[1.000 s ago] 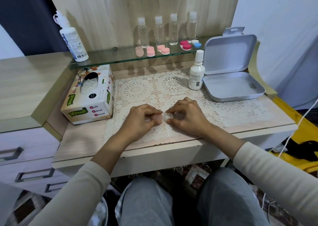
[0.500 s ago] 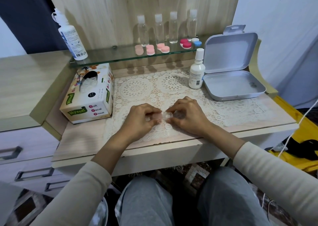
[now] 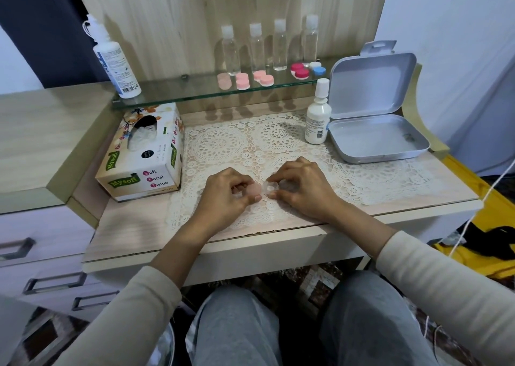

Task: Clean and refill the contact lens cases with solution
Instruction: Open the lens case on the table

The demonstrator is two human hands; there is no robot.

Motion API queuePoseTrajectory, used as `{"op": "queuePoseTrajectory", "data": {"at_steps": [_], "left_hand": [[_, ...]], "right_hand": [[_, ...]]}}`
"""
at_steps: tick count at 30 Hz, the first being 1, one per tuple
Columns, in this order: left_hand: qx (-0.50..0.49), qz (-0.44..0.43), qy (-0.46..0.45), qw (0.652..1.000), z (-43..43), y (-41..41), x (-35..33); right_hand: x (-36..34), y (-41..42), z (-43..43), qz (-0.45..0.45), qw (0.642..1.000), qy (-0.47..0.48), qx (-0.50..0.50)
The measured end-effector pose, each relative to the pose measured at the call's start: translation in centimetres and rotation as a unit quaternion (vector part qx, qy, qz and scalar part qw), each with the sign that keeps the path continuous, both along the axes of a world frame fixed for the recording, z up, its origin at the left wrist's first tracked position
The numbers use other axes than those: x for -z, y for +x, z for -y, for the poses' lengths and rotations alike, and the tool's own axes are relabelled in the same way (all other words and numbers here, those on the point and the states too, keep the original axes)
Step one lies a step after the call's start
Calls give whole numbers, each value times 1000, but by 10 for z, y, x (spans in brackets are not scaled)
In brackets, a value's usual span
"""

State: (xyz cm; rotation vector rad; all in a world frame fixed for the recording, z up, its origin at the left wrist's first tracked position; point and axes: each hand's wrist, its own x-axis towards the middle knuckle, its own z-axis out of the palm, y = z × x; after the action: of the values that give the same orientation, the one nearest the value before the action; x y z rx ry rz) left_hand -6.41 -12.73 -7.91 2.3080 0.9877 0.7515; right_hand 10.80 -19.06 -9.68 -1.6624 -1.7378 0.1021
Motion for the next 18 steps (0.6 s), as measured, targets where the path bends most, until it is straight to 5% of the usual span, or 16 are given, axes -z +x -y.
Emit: {"op": "queuePoseTrajectory", "data": {"at_steps": [9, 15, 18], "left_hand": [[85, -75, -25, 993, -8, -5, -2], [-76, -14, 14, 997, 0, 0, 1], [-80, -21, 44, 996, 0, 3, 6]], "right_hand": [[0, -1, 0, 0, 1000, 2, -4], [-2, -2, 1, 1, 1000, -4, 8], [-3, -2, 0, 0, 1000, -9, 8]]}}
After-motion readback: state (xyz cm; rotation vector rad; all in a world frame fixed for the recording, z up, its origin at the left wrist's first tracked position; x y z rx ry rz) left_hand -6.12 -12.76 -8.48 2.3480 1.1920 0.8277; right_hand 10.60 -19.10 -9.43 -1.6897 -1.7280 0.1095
